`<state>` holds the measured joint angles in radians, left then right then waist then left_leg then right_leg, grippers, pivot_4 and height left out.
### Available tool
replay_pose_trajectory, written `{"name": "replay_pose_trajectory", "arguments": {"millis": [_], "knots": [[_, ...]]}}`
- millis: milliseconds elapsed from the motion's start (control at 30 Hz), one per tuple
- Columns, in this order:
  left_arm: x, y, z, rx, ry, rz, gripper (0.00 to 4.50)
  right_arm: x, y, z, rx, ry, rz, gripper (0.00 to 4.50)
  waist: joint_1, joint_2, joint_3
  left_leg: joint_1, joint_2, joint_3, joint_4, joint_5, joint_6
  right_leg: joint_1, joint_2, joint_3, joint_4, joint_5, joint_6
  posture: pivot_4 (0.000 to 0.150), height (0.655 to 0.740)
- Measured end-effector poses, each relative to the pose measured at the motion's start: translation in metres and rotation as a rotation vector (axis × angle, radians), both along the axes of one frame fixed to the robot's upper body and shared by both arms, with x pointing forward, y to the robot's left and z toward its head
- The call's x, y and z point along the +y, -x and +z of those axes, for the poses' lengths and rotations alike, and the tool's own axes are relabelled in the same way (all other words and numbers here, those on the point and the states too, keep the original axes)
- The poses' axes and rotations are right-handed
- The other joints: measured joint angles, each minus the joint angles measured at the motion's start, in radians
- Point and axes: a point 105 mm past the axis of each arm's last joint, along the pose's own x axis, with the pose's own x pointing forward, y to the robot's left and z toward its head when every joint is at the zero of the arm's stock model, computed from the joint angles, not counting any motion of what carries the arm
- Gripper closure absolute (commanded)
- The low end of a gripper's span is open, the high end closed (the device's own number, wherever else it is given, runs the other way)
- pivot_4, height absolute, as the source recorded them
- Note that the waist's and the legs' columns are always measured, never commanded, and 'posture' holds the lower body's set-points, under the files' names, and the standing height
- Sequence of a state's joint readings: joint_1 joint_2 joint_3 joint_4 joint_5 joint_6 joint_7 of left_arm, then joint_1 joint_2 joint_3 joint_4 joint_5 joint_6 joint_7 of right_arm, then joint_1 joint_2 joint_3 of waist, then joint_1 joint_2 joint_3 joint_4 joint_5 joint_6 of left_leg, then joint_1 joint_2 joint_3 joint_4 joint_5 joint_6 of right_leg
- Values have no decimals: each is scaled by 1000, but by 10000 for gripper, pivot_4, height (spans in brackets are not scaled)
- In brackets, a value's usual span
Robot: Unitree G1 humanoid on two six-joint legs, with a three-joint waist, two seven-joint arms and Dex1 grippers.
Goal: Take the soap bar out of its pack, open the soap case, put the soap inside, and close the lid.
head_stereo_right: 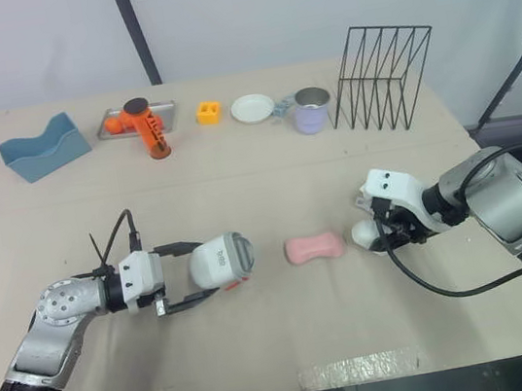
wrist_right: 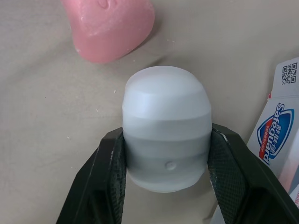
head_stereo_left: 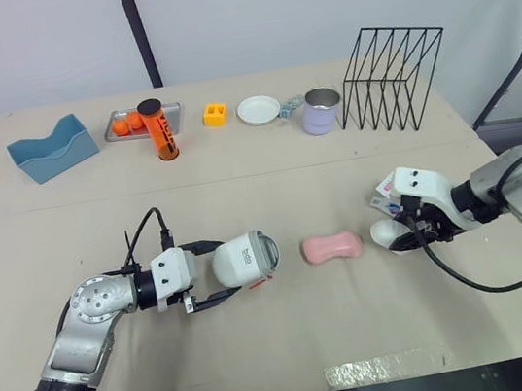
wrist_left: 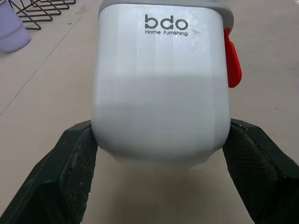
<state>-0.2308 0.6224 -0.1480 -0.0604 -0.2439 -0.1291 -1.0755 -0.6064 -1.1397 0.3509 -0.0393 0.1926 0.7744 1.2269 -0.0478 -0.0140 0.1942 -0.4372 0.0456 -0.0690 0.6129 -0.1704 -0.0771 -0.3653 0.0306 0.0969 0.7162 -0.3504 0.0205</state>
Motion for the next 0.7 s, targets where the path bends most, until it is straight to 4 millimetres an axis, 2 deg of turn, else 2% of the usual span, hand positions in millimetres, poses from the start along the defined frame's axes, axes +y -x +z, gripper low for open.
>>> {"name": "replay_pose_trajectory", "arguments": {"millis": [133, 200, 233, 300, 333, 567, 700], "knots": [[0, 0, 0, 0, 0, 0, 6765, -1, 0, 0, 3, -7, -2, 25906, 0, 0, 0, 0, 0, 0, 1, 0, 0, 0, 0, 0, 0, 0, 0, 1500, 7400], [0, 0, 0, 0, 0, 0, 6765, -1, 1, 0, 4, -9, -3, 15568, 0, 0, 0, 0, 0, 0, 1, 0, 0, 0, 0, 0, 0, 0, 0, 1500, 7400], [0, 0, 0, 0, 0, 0, 6765, -1, 1, 0, 4, -8, -5, 13413, 0, 0, 0, 0, 0, 0, 1, 0, 0, 0, 0, -1, 0, 0, 0, 1500, 7400], [0, 0, 0, 0, 0, -1, 6765, -2, 2, -4, 18, -11, -8, 4048, 0, 0, 0, 0, 0, -1, 1, 0, 0, 0, 0, -1, 0, 0, 0, 1500, 7400], [0, 0, 0, 0, -1, -1, 6765, -2, 3, -6, 23, -13, -7, 940, 0, 0, 0, 0, 0, 0, 1, 0, 0, 0, 0, 0, 0, 0, 0, 1500, 7400], [0, 0, 0, 0, -2, -2, 6765, -1, 1, -1, 2, -34, 1, 940, 0, 0, 0, 0, 0, 0, 2, 0, 1, 0, 0, 0, 1, 0, 0, 1500, 7400], [0, 0, 0, 0, -5, -2, 6765, 6, -2, 8, -34, -122, 31, 940, 0, 0, 0, 0, 0, -1, 3, -1, 1, 1, 0, -1, 1, 0, 0, 1500, 7400]]}}
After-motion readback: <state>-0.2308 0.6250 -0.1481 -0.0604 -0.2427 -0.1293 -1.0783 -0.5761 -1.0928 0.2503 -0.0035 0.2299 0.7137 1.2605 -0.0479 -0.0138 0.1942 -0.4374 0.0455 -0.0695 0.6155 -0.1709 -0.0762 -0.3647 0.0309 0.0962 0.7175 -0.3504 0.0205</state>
